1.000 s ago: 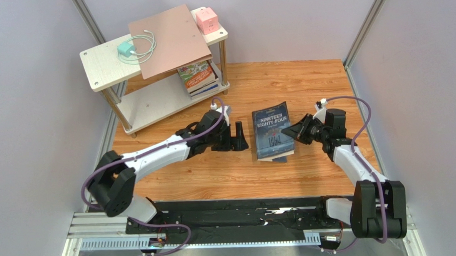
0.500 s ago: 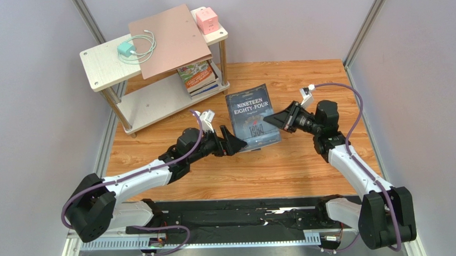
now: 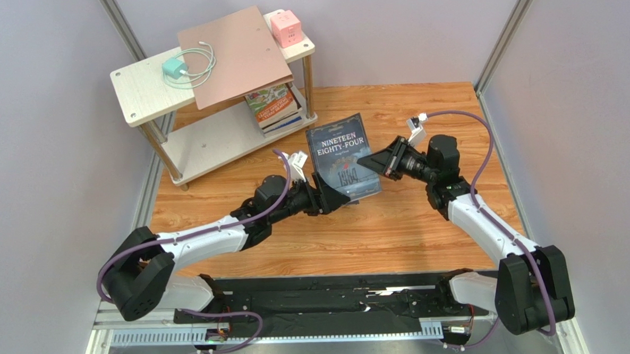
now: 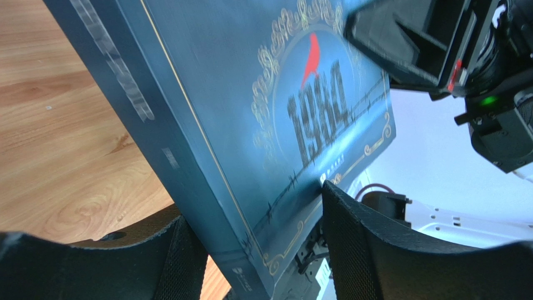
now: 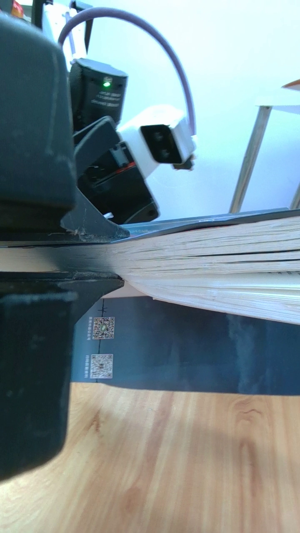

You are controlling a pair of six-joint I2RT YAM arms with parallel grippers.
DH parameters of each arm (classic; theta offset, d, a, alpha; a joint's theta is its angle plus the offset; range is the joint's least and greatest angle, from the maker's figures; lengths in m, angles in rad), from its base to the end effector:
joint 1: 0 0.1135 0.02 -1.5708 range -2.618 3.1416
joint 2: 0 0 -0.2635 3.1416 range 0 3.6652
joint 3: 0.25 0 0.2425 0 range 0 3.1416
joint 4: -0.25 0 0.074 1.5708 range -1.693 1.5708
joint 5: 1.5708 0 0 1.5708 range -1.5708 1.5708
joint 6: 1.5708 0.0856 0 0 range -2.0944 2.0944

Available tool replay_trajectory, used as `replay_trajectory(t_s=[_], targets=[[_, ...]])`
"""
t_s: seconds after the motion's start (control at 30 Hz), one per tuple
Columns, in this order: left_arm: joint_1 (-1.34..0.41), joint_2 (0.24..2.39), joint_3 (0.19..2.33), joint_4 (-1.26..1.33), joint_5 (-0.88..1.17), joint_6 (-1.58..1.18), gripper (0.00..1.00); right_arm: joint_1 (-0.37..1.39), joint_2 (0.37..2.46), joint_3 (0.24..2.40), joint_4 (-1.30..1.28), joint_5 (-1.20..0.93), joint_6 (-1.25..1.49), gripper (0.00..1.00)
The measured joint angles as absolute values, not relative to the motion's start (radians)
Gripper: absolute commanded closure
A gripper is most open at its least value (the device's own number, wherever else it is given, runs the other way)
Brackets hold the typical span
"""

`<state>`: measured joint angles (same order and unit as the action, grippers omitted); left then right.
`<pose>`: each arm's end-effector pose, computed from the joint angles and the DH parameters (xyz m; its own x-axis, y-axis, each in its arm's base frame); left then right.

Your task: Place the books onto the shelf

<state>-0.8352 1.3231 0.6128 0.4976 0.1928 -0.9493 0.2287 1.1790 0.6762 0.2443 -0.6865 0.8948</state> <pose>0.2073 -0.2535 0.2279 -0.7763 -0.3314 -0.5363 0.3817 0.4299 -0.8182 0.2699 0.1185 0.2605 -0.7581 0.4430 -0.4785 -0.2889 0.4296 0.8555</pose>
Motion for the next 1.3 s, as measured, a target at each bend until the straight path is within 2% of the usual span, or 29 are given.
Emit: replay_trajectory(t_s=[0.1,0.37,0.43,0.47,0.5,0.53,0.57,0.63,0.67,0.7,0.77,0.8,0.9,0.97,1.3], targets=[[-0.852,1.299,0.612,0.482,0.176,-0.953,0.38,0.229,1.195,0.705,0.253,-0.678,0.900,1.00],[-0.856,1.211,0.611,0.410,0.099,-0.929,0.35,0.255,1.222,0.722,0.297,-0.671,0.928,1.00],[-0.856,1.207,0.611,0.397,0.084,-0.923,0.41,0.259,1.222,0.722,0.297,-0.670,0.928,1.00],[-0.856,1.207,0.611,0.392,0.076,-0.919,0.46,0.260,1.222,0.722,0.297,-0.670,0.928,1.00],[-0.856,1.207,0.611,0.385,0.070,-0.916,0.63,0.260,1.222,0.722,0.296,-0.670,0.928,1.00],[-0.856,1.207,0.611,0.381,0.066,-0.913,0.94,0.261,1.222,0.722,0.296,-0.670,0.928,0.99],[-0.856,1.207,0.611,0.379,0.064,-0.918,1.00,0.261,1.222,0.722,0.296,-0.670,0.928,0.98],[-0.856,1.207,0.612,0.380,0.046,-0.928,1.00,0.260,1.222,0.722,0.290,-0.654,0.915,0.84],[-0.853,1.207,0.618,0.382,0.036,-0.939,1.00,0.257,1.222,0.722,0.298,-0.656,0.914,0.70],[-0.852,1.208,0.620,0.382,0.031,-0.941,1.00,0.256,1.222,0.722,0.307,-0.653,0.911,0.51],[-0.853,1.208,0.620,0.372,0.020,-0.939,1.00,0.257,1.221,0.723,0.303,-0.652,0.914,0.38],[-0.851,1.210,0.620,0.368,0.020,-0.937,1.00,0.258,1.221,0.724,0.296,-0.649,0.904,0.28],[-0.834,1.213,0.603,0.377,0.045,-0.938,1.00,0.261,1.218,0.728,0.263,-0.636,0.876,0.15],[-0.799,1.213,0.581,0.397,0.070,-0.942,1.00,0.260,1.208,0.728,0.236,-0.626,0.863,0.12],[-0.545,1.179,0.405,0.467,0.160,-0.983,1.00,0.262,1.170,0.728,0.150,-0.591,0.791,0.11]])
